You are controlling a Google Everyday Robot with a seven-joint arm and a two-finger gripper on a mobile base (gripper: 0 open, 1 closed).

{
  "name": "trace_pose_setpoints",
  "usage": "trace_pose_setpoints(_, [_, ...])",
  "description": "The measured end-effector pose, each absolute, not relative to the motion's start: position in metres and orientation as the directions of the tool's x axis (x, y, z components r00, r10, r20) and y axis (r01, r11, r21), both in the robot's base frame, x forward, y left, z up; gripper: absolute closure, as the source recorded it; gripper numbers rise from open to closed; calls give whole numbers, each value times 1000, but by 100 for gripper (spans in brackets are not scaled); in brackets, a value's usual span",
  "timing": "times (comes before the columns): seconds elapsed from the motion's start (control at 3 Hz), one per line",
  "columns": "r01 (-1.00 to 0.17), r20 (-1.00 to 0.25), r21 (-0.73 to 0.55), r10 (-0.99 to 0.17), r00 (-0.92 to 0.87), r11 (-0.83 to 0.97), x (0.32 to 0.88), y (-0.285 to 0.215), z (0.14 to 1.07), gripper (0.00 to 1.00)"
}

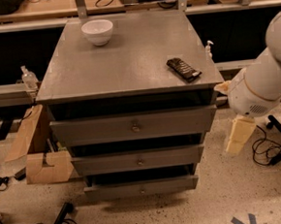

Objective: Open bottom drawer

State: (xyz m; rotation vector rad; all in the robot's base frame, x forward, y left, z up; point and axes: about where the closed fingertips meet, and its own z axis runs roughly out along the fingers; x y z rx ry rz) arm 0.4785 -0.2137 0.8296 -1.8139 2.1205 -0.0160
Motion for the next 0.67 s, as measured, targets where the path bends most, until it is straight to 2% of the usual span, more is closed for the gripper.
trace_pose_setpoints(0.67, [-918,-264,-383,-964,0,105,500,-210,761,0])
